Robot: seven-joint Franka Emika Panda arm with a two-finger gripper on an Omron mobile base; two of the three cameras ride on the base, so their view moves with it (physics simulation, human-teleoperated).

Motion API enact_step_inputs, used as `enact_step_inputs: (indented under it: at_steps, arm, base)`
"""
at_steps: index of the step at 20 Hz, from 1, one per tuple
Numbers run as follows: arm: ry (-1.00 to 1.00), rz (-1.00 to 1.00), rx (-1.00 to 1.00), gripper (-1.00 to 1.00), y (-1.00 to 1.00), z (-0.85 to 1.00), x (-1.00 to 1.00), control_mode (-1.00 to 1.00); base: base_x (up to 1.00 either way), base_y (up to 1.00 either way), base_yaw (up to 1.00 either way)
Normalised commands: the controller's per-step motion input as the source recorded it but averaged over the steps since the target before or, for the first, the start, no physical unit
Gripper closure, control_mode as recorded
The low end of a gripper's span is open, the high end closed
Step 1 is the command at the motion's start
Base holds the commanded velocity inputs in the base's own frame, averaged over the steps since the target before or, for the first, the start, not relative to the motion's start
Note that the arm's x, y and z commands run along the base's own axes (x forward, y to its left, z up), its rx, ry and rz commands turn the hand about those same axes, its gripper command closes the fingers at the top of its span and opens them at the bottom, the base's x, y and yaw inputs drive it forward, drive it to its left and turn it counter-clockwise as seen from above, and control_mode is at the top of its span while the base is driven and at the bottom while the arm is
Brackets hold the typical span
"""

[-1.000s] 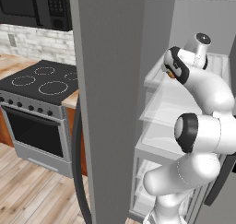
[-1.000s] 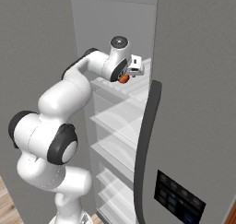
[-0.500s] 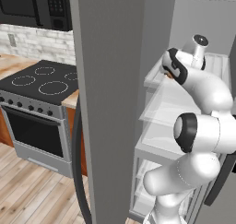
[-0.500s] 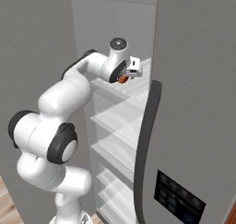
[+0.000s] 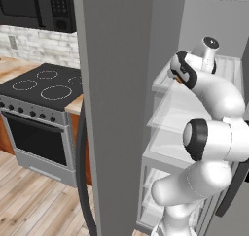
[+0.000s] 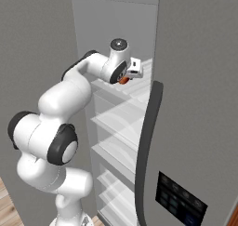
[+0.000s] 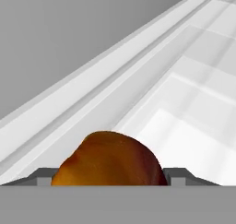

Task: Retrieve the mango and peach from the fridge and place them into the bowl on the dining table.

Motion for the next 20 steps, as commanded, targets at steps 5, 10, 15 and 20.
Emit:
enact_step_inputs:
  at_steps: [5, 10, 15, 20]
  arm:
    - [-0.05, 0.00, 0.00, 1.00, -0.06, -0.01, -0.75, -1.00]
    - [-0.12, 0.00, 0.00, 1.00, -0.02, 0.00, -1.00, -1.00]
    - [-0.07, 0.00, -0.02, 1.00, 0.01, 0.00, -1.00, -1.00]
    - [-0.02, 0.00, -0.03, 1.00, 0.00, 0.00, -0.93, -1.00]
  base:
    - [0.00, 0.00, 0.00]
    - [0.00, 0.00, 0.00]
    - [0.00, 0.00, 0.00]
    - [0.00, 0.00, 0.00]
